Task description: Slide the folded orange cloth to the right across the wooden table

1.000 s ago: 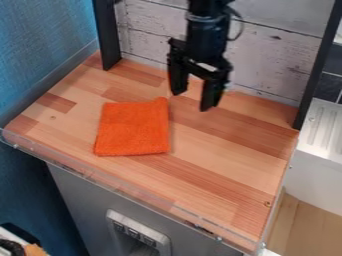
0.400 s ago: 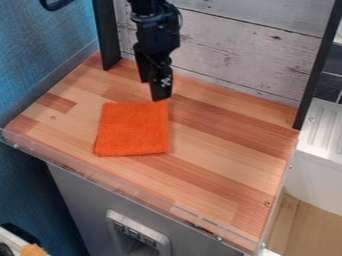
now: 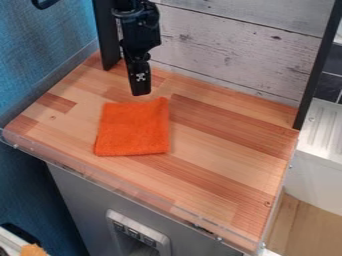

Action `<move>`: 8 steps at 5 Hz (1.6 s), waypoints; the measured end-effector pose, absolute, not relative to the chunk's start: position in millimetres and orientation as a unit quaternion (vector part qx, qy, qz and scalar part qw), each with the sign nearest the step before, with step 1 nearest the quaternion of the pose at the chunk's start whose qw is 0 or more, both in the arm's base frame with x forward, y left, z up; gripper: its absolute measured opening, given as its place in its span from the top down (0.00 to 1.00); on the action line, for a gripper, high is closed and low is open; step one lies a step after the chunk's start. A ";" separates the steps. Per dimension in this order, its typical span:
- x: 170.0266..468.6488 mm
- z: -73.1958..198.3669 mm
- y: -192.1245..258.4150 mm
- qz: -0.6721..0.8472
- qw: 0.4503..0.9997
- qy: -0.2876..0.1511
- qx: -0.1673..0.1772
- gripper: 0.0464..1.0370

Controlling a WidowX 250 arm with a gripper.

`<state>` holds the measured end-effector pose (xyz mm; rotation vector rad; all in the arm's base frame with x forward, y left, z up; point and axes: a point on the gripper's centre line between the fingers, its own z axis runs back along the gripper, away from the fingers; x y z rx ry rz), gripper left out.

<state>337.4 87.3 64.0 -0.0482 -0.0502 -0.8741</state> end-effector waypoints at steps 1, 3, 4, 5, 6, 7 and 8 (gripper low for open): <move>339.6 69.5 90.1 -0.442 0.896 -0.013 -0.034 0.04; 333.8 73.1 94.9 -0.462 0.885 0.018 -0.042 0.04; 328.3 70.3 97.5 -0.459 0.887 0.035 -0.038 0.04; 322.6 62.0 92.5 -0.460 0.886 0.053 -0.031 0.04; 317.7 54.0 87.6 -0.460 0.885 0.065 -0.012 0.04; 317.4 46.3 78.2 -0.457 0.886 0.074 0.013 0.09; 315.6 34.9 73.5 -0.455 0.886 0.076 0.042 0.37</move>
